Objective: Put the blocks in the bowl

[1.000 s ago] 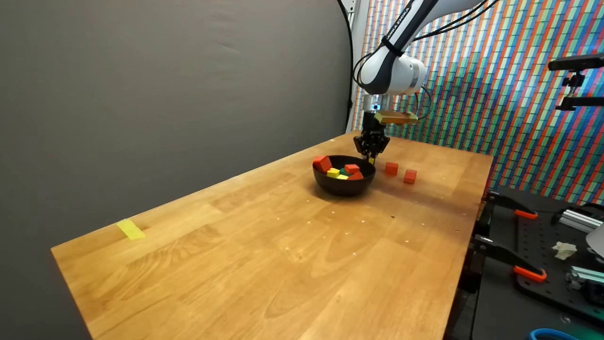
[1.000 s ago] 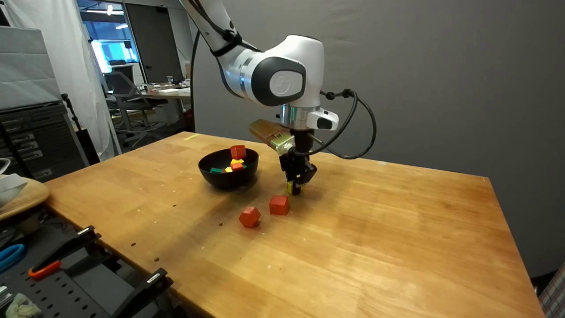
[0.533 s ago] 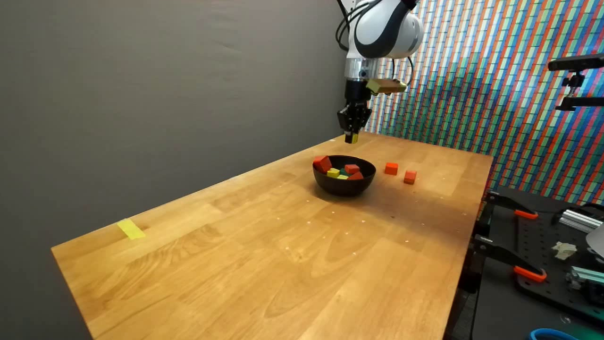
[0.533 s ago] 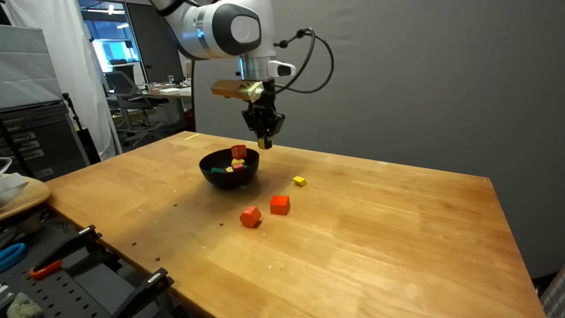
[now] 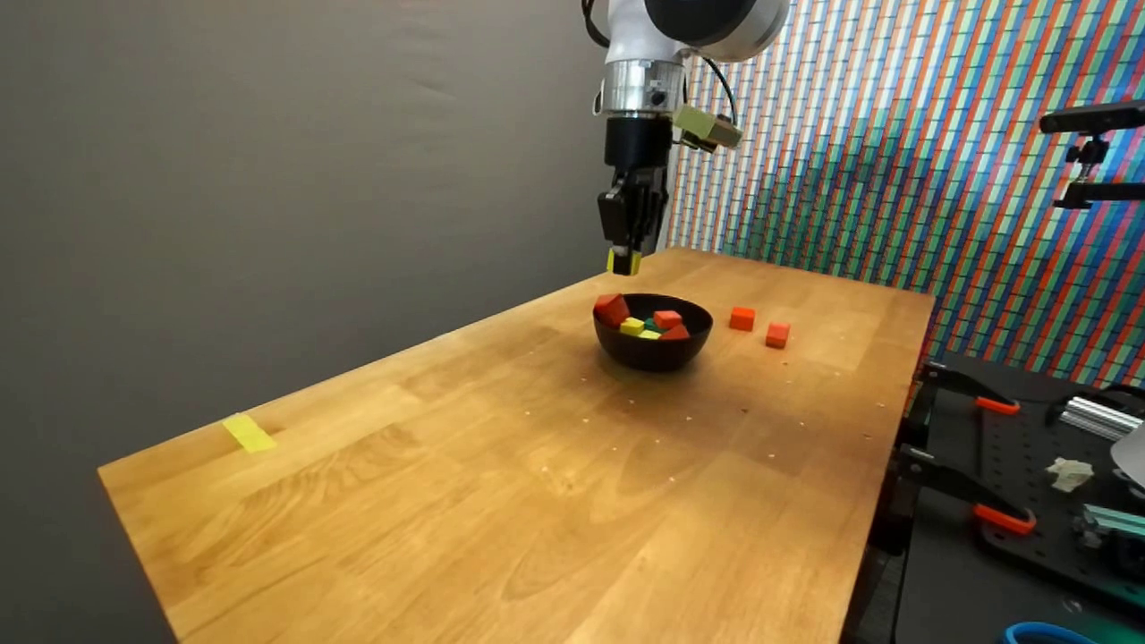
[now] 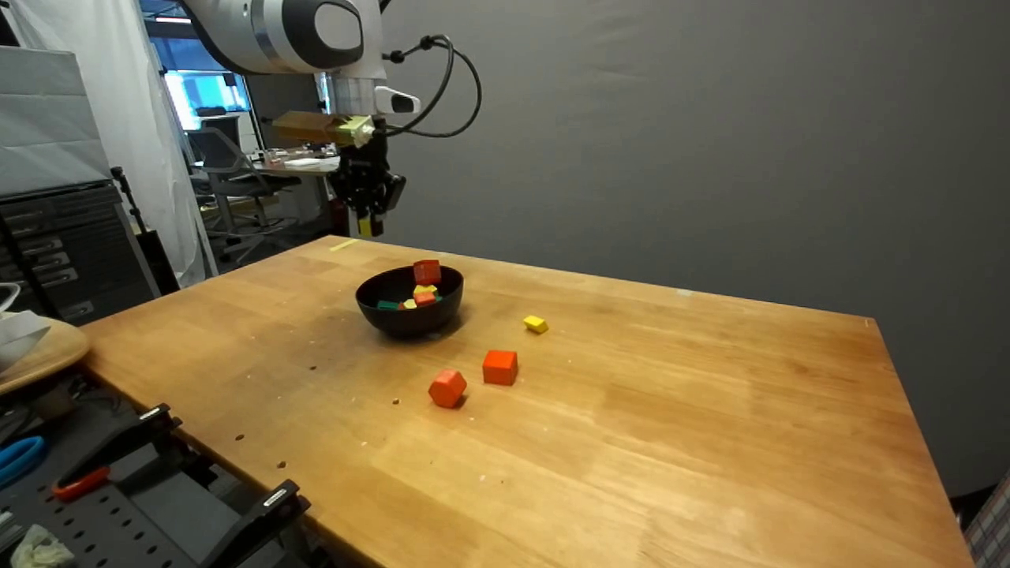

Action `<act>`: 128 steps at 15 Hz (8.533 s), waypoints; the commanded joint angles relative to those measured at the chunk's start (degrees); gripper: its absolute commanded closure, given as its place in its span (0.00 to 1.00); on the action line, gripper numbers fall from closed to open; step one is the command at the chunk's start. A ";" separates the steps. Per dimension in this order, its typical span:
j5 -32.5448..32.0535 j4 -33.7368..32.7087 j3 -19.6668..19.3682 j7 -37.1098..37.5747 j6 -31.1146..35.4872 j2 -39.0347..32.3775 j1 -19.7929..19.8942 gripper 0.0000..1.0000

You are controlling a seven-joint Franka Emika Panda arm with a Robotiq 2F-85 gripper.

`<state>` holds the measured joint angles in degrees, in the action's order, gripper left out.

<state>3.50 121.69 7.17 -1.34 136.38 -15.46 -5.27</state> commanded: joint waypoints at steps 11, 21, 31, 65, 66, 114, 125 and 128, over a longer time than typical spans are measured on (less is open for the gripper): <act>2.85 -0.02 -2.07 -3.81 -2.45 -2.60 3.18 0.12; -11.41 1.38 -12.68 -0.84 3.18 2.52 8.14 0.00; -1.25 -8.63 -9.96 -7.04 3.59 -11.75 11.84 0.00; -7.87 -4.76 -7.18 -8.76 2.34 -4.46 7.36 0.85; -6.68 -4.82 -5.72 -9.54 1.94 -4.76 6.87 0.85; -10.17 -2.80 -10.53 -22.98 -1.81 -16.15 16.95 0.42; -16.02 2.16 -11.18 -17.80 -0.24 -4.35 11.29 0.81; -22.31 3.18 -10.34 -14.29 -0.04 1.44 6.92 0.80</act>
<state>-13.92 121.25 -3.48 -19.27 136.11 -21.58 5.50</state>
